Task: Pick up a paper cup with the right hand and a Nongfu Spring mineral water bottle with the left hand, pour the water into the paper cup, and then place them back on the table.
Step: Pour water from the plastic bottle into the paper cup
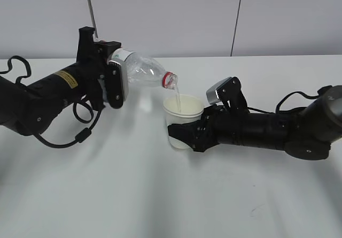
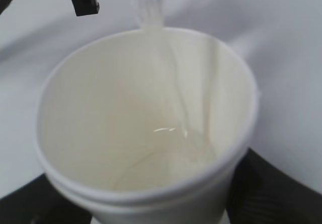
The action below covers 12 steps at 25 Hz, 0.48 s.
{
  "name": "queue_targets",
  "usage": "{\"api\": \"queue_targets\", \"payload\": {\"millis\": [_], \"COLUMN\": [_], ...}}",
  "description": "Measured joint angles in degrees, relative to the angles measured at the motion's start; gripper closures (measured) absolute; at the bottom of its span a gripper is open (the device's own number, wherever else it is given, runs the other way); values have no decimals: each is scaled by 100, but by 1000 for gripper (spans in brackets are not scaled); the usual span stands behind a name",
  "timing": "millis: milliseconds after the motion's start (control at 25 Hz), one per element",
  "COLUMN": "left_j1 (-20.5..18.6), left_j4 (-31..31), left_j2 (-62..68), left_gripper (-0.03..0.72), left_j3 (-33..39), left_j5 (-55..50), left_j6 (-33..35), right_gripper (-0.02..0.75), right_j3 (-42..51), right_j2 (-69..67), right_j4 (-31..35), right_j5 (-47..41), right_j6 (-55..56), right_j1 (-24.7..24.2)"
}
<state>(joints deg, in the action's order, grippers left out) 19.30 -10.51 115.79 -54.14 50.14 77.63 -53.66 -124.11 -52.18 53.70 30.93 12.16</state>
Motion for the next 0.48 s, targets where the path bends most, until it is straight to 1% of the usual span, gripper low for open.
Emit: {"api": "queue_targets", "payload": {"millis": [160, 480], "left_j1": [0, 0], "left_j4": [3, 3], "left_j2": [0, 0], "left_gripper": [263, 265], "left_j3": [0, 0], "left_j5": [48, 48], "left_j6": [315, 337], "right_gripper": [231, 231], "right_j3": [0, 0], "right_j2": [0, 0], "right_j4": [0, 0], "right_j5": [0, 0], "right_j6": [0, 0], "right_j1": [0, 0]}}
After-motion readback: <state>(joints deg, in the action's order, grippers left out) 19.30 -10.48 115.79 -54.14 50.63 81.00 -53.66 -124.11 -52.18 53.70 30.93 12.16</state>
